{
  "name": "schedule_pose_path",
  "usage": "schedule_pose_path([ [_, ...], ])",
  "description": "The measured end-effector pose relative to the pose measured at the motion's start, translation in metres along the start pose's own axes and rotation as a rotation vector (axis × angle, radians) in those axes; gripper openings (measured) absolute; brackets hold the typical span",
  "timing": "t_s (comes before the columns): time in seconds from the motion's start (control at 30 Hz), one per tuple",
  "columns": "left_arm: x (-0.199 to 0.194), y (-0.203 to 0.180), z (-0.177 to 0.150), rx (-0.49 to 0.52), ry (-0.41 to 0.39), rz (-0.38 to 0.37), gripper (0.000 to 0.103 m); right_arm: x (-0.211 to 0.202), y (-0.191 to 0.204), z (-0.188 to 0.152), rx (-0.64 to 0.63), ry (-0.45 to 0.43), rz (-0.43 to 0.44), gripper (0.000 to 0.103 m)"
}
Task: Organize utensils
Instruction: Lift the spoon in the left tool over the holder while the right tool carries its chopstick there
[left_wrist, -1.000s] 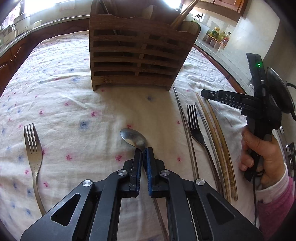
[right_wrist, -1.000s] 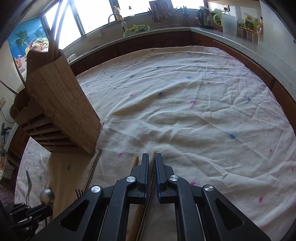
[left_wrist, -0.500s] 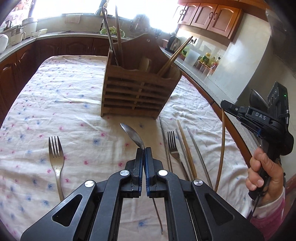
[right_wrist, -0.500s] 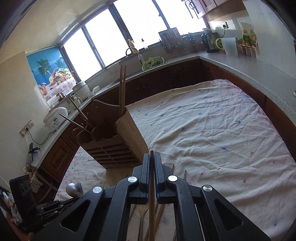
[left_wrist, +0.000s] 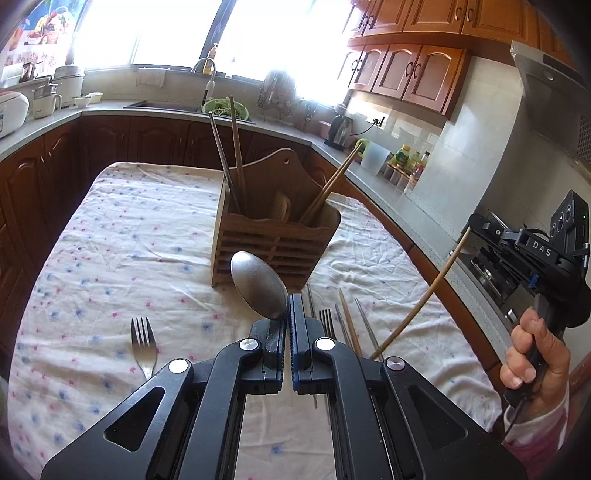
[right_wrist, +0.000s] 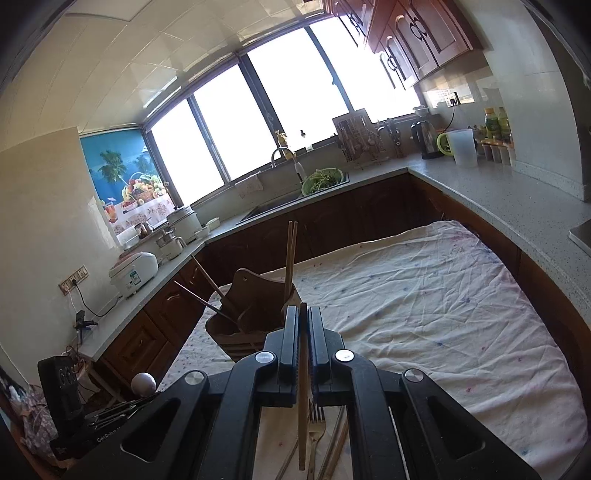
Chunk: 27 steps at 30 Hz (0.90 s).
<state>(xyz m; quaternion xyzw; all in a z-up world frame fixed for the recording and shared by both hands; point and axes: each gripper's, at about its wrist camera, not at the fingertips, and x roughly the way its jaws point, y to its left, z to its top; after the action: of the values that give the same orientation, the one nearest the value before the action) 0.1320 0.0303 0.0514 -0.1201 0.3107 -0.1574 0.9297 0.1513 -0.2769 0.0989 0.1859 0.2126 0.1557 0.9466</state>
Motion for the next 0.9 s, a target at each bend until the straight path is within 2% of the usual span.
schedule_pose_path([
  [0.53,-0.012,0.005,0.037,0.022,-0.094,0.029,0.001,0.002,0.010,0.016,-0.021,-0.035,0.018,0.004],
  [0.9,-0.013,0.010,0.087,0.038,-0.197,0.075,0.002,0.018,0.025,0.054,-0.041,-0.098,0.035,0.004],
])
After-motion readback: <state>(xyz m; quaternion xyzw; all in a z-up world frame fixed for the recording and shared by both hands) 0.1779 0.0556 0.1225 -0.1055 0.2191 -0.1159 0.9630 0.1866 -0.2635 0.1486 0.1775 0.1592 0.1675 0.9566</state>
